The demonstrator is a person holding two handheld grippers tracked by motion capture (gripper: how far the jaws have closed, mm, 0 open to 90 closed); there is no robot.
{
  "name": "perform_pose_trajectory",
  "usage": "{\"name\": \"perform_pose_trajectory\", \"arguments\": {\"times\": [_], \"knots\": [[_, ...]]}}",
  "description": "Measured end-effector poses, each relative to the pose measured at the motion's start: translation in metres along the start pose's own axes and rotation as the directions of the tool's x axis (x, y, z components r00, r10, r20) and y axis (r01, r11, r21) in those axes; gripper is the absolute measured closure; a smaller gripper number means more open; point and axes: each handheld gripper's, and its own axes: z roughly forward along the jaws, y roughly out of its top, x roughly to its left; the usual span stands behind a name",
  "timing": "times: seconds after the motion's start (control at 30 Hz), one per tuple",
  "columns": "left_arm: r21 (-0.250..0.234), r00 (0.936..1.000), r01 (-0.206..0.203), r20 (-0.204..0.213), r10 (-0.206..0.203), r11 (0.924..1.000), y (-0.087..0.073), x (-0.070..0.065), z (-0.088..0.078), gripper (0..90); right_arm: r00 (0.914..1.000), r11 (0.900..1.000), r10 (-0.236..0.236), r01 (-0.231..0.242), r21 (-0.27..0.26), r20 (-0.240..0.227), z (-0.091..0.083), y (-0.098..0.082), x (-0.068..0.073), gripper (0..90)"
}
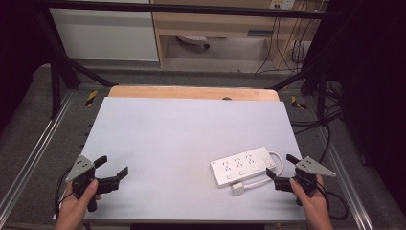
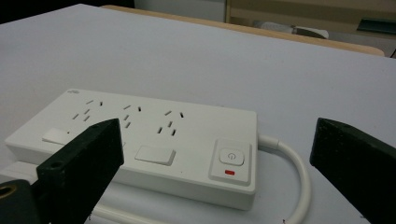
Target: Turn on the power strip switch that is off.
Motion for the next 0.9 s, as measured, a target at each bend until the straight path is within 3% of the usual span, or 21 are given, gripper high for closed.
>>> {"name": "perform_pose_trajectory", "arguments": {"times": [0.4,0.5,0.6,0.7,0.9], "knots": [[0.005,0.9999,-0.008,0.007,0.008,1.0000,0.000,0.000,-0.001,5.9,0.9997,1.000,0.017,-0.018,0.022,0.016,-0.004,0.001,0.000,3.5],[0.005,0.9999,-0.010,0.010,0.009,0.9999,0.000,-0.001,0.000,6.0,0.9995,0.998,0.022,-0.023,0.055,0.023,-0.004,0.001,0.002,3.2],[0.004,0.9999,-0.013,0.010,0.013,0.9999,-0.001,-0.001,-0.001,6.0,0.9993,0.999,0.027,-0.028,0.041,0.026,-0.007,0.005,0.003,3.1],[0.004,0.9999,-0.011,0.009,0.011,0.9999,-0.001,0.000,-0.001,6.0,0.9970,0.999,0.042,-0.043,0.021,0.065,-0.010,0.009,0.004,3.0],[0.007,0.9999,-0.013,0.010,0.013,0.9999,-0.001,0.000,-0.001,6.2,0.9891,0.994,0.113,-0.111,-0.023,0.095,-0.018,0.018,0.005,2.2]]}}
